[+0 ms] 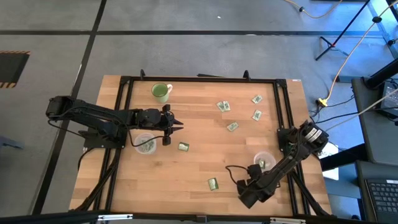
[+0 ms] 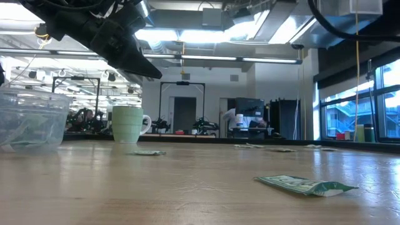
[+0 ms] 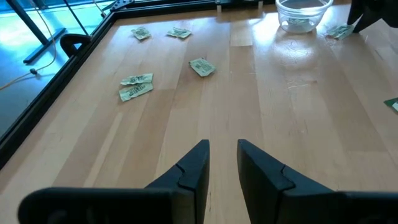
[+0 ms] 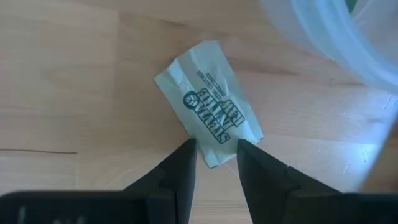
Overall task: Pick and place items into bin
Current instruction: Put the stevia packet into the left transparent bin
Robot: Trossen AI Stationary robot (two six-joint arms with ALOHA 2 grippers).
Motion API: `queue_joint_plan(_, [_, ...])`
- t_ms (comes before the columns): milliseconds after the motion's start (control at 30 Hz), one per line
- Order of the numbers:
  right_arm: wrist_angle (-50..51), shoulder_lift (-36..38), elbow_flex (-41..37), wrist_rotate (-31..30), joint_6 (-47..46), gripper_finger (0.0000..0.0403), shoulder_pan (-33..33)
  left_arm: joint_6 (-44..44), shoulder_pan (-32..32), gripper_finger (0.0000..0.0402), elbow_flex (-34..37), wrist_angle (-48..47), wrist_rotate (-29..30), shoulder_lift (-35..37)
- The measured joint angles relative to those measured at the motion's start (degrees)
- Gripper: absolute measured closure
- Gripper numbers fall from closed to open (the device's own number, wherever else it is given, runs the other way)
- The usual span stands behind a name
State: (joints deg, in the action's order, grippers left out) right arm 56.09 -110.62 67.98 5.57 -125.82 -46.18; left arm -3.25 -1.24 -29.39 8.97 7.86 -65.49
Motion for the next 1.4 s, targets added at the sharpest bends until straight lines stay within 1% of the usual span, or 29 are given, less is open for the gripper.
queue_joint_plan(100, [-1.35,0.1,-0.89,0.38,0.02,0.0281,0.01,0.0,0.0,0.0325,0.0,-0.01,0.0,0.0])
queue_joint_plan(200, [-2.28,0.1,-1.4,0.39,0.0,0.0293,0.01,0.0,0.0,0.0325,0.0,0.0,0.0,0.0])
queue_joint_plan(533, [-2.43,-0.09,-1.5,1.39,0.75,0.0376,0.06,0.02,0.0,0.0325,0.0,0.0,0.0,0.0])
queue_joint_plan(633, [-2.3,-0.12,-1.52,1.96,1.96,0.0395,0.06,0.01,-0.01,0.0325,0.0,0.0,0.01,0.0])
queue_joint_plan(833, [-0.34,-0.38,0.5,1.87,4.63,0.0395,0.01,-0.01,0.0,0.0325,0.0,-0.02,0.01,0.0])
queue_joint_plan(1000, [3.95,-0.36,6.05,1.57,8.91,0.04,-0.03,-0.04,-0.02,0.0325,0.0,0.19,0.0,0.0])
queue_joint_plan(1067, [6.39,-0.4,8.39,-0.06,11.01,0.04,-0.03,-0.25,-0.01,0.0325,0.0,0.32,0.0,0.0])
queue_joint_plan(1133, [9.28,-0.41,11.07,-2.23,13.86,0.0401,0.34,-2.71,0.08,0.0325,0.0,0.65,-0.12,0.01])
queue_joint_plan(1233, [13.01,-0.34,15.36,-5.94,18.4,0.0401,1.28,-10.22,0.54,0.0323,0.0,0.91,-2.11,0.02])
queue_joint_plan(1300, [16.19,-0.33,17.99,-8.57,22.04,0.0401,2.28,-15.49,1.23,0.0321,0.0,2.78,-5.01,0.02])
queue_joint_plan(1400, [17.85,-0.32,21.49,-12.1,29.36,0.0402,4.69,-22.94,2.9,0.0315,0.0,6.94,-10.75,0.02])
